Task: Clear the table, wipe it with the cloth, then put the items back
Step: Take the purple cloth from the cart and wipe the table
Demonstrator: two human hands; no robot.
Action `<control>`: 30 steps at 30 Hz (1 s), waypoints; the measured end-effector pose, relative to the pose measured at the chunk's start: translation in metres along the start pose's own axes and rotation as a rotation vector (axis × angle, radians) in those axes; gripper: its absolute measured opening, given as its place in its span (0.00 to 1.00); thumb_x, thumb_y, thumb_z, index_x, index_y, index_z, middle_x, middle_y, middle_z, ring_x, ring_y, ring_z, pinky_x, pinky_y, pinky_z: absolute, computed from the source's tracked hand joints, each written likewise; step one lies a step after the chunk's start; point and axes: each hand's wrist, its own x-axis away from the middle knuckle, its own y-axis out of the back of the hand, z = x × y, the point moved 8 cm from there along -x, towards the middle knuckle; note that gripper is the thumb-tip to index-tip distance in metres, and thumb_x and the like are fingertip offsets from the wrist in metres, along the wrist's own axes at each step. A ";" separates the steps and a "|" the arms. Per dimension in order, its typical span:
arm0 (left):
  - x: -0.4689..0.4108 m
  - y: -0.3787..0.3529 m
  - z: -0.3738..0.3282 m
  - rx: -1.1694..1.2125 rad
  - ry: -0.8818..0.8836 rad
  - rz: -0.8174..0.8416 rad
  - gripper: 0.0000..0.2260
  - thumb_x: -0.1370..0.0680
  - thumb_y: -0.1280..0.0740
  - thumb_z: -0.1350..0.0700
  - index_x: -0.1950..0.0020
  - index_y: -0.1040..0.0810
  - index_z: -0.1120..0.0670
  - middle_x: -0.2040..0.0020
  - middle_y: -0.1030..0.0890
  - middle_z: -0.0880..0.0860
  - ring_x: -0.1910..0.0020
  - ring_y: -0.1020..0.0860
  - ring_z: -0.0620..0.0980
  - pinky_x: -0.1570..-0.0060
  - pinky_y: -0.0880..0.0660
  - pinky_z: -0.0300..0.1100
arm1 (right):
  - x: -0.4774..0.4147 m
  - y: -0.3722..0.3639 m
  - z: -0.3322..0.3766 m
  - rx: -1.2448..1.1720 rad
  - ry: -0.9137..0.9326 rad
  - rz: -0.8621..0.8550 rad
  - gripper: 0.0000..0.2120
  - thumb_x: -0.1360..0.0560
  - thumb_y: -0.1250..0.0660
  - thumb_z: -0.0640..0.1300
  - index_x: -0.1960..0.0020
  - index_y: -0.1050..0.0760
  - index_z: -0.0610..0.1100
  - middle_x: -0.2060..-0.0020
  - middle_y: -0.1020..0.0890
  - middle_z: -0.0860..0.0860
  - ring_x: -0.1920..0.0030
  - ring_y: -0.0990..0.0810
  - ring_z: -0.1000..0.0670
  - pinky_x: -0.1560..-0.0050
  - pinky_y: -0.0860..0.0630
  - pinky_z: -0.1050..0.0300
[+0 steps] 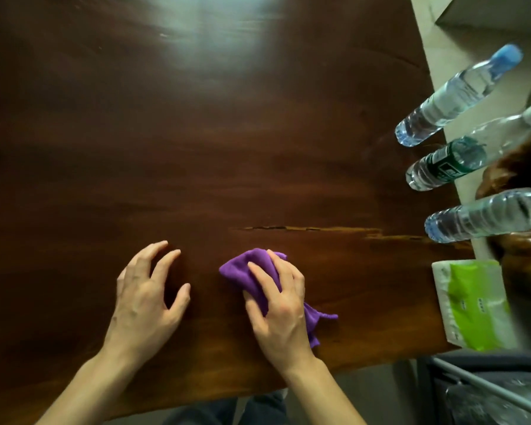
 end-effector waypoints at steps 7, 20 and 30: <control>-0.076 0.016 -0.012 -0.033 -0.058 -0.038 0.30 0.23 0.28 0.49 0.23 0.31 0.52 0.21 0.37 0.56 0.20 0.41 0.56 0.23 0.44 0.58 | -0.060 0.083 -0.029 -0.042 -0.147 -0.233 0.24 0.25 0.29 0.48 0.30 0.24 0.45 0.29 0.26 0.44 0.30 0.30 0.45 0.28 0.37 0.57; -0.098 0.003 0.002 -0.072 0.095 0.008 0.34 0.23 0.29 0.45 0.21 0.35 0.54 0.19 0.41 0.58 0.18 0.46 0.57 0.21 0.48 0.55 | -0.186 0.071 -0.099 0.216 -0.445 -0.381 0.21 0.22 0.32 0.49 0.30 0.23 0.44 0.27 0.29 0.38 0.30 0.32 0.32 0.31 0.35 0.41; -0.091 0.006 0.016 0.050 0.112 -0.005 0.43 0.31 0.20 0.59 0.21 0.39 0.62 0.22 0.35 0.63 0.21 0.37 0.60 0.24 0.38 0.59 | -0.147 -0.084 0.088 0.050 0.324 0.157 0.20 0.21 0.34 0.49 0.31 0.24 0.45 0.24 0.31 0.41 0.27 0.34 0.38 0.37 0.30 0.40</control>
